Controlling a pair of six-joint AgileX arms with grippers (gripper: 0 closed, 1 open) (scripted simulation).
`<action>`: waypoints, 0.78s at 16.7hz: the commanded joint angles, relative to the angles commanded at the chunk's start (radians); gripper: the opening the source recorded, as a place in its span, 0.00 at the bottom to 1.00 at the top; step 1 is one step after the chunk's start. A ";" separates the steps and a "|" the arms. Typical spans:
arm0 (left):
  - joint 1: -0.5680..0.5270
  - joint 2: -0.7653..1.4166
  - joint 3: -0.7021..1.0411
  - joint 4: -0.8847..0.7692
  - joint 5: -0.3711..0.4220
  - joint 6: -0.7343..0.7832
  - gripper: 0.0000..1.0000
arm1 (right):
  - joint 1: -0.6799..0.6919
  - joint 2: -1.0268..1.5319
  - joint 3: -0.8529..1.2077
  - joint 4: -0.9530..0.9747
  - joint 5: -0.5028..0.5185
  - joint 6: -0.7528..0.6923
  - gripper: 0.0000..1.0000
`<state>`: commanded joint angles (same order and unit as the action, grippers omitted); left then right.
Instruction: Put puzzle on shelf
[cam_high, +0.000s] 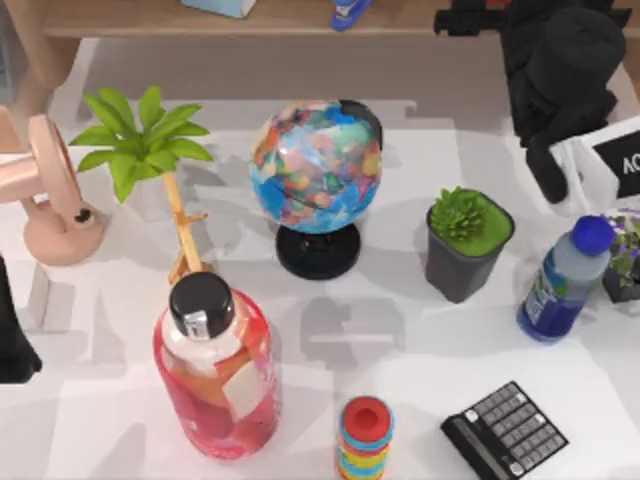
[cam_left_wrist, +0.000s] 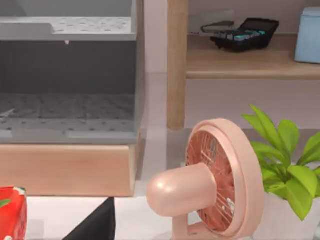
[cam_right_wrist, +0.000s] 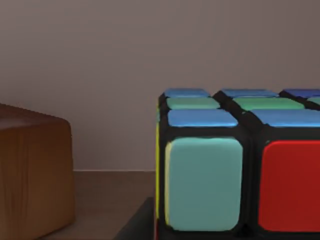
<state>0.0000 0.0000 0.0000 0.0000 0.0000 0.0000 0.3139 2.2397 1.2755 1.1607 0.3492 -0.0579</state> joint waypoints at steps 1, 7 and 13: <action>0.000 0.000 0.000 0.000 0.000 0.000 1.00 | 0.000 0.000 0.000 0.000 0.000 0.000 0.30; 0.000 0.000 0.000 0.000 0.000 0.000 1.00 | 0.000 0.000 0.000 0.000 0.000 0.000 0.75; 0.000 0.000 0.000 0.000 0.000 0.000 1.00 | 0.000 0.000 0.000 0.000 0.000 0.000 1.00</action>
<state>0.0000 0.0000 0.0000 0.0000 0.0000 0.0000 0.3139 2.2397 1.2755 1.1607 0.3492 -0.0579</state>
